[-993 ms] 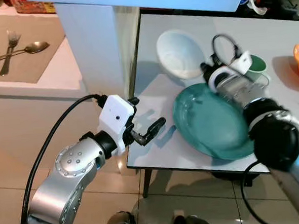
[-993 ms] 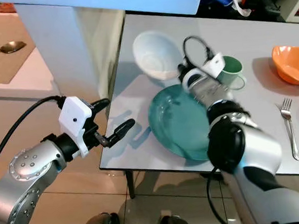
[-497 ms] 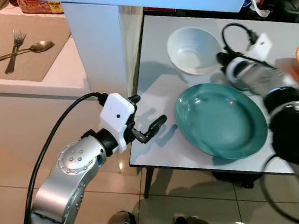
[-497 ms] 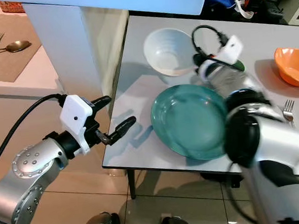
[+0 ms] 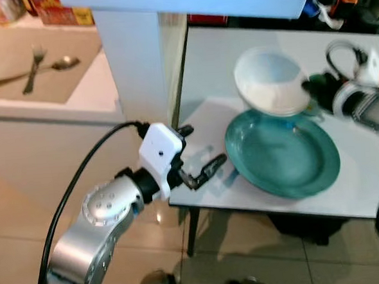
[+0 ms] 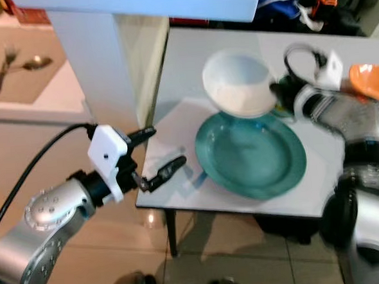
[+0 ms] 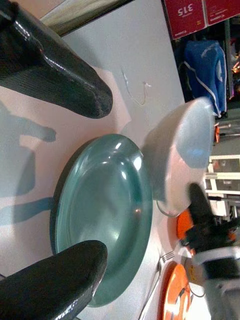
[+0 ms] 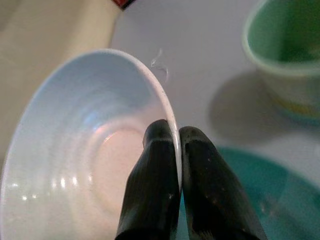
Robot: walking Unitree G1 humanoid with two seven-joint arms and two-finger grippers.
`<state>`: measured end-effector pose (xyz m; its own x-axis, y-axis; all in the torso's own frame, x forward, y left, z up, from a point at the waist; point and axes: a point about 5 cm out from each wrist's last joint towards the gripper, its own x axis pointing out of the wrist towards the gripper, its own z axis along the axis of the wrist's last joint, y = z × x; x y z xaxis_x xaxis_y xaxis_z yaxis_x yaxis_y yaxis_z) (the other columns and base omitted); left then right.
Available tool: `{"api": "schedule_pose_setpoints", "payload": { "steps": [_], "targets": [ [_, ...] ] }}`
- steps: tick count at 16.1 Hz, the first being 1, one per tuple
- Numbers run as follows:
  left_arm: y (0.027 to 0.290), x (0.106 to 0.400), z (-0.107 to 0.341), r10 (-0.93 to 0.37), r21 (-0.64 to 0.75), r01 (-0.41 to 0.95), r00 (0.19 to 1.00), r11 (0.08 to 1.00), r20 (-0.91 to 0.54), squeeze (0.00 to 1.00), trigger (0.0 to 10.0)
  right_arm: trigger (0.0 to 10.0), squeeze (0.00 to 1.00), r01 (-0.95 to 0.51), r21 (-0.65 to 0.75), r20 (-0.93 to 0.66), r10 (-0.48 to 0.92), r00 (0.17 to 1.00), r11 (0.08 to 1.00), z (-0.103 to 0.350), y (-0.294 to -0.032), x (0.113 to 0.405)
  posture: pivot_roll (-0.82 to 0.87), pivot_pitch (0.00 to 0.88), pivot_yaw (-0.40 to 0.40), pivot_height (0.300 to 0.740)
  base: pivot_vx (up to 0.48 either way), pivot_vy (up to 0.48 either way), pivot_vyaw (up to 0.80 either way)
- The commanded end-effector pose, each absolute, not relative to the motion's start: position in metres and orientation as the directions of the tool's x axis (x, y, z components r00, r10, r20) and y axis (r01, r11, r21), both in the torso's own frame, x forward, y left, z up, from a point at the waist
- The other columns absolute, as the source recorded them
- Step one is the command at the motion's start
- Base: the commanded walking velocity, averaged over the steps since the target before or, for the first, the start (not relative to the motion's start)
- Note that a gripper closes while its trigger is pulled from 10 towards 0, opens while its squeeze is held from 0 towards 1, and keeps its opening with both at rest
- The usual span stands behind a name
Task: Setting the table
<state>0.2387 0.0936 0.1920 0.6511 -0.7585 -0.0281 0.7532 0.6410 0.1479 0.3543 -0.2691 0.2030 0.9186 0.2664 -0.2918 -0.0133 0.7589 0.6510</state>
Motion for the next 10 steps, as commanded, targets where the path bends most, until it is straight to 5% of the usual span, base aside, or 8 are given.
{"api": "schedule_pose_setpoints", "payload": {
  "steps": [1, 9, 10],
  "targets": [
    [0.09, 0.237, 0.194, -0.778, 0.156, 0.771, 0.628, 0.618, -0.021, 0.0, 10.0, 0.0, 0.0, -0.046, 0.67, -0.256, 0.288, 0.923, 0.741, 0.209, -0.267, 0.346, 0.1, 0.042, -0.002, 0.74, 0.0, 0.0, 0.0],
    [0.094, 0.238, 0.196, -0.77, 0.161, 0.763, 0.637, 0.626, -0.022, 0.0, 10.0, 0.0, 0.0, 0.039, 0.574, -0.351, 0.203, 0.914, 0.818, 0.194, -0.266, 0.304, 0.1, 0.051, -0.013, 0.74, 0.0, 0.0, 0.0],
    [0.093, 0.237, 0.195, -0.772, 0.16, 0.765, 0.635, 0.624, -0.023, 0.0, 10.0, 1.8, 0.0, 0.047, 0.559, -0.376, 0.202, 0.904, 0.828, 0.19, -0.264, 0.303, 0.11, 0.05, -0.016, 0.74, 0.0, 0.0, 0.0]
  ]
}}
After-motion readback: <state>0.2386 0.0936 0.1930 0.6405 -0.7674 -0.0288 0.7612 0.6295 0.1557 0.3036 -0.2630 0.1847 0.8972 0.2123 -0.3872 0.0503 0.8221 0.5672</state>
